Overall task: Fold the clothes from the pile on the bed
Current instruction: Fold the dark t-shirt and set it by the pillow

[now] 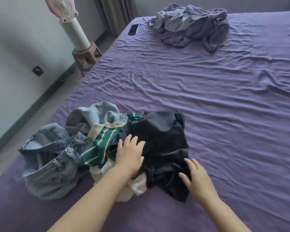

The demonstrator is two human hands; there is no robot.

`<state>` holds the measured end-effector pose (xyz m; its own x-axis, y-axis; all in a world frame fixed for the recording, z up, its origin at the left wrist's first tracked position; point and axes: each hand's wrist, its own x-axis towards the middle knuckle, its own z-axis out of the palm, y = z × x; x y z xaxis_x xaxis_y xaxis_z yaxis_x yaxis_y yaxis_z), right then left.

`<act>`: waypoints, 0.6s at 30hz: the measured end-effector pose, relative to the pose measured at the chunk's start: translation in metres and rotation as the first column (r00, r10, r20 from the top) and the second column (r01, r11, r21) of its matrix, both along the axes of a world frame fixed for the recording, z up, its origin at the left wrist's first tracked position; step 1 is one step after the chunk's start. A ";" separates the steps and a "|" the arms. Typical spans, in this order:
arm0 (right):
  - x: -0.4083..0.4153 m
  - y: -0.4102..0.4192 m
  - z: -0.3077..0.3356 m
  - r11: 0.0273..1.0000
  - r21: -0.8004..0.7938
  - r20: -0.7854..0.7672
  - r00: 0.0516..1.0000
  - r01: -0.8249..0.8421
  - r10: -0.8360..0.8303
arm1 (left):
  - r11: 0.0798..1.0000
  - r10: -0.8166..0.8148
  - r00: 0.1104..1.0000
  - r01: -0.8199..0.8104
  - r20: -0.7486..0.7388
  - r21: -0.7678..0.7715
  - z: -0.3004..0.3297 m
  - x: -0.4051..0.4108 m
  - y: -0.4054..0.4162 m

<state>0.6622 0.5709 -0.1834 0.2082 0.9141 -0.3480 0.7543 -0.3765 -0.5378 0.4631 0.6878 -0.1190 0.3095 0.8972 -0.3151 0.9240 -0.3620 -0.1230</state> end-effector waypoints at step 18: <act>0.050 0.005 0.220 0.783 0.456 -0.410 0.881 0.423 -0.237 | 0.975 0.217 0.393 -0.124 0.893 -0.183 0.142 -0.007 0.027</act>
<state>0.7123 0.5763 0.0368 0.4960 0.8664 0.0569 0.3905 -0.1641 -0.9059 0.4561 0.7147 0.0233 0.2974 0.9546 -0.0167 0.5202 -0.1474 0.8412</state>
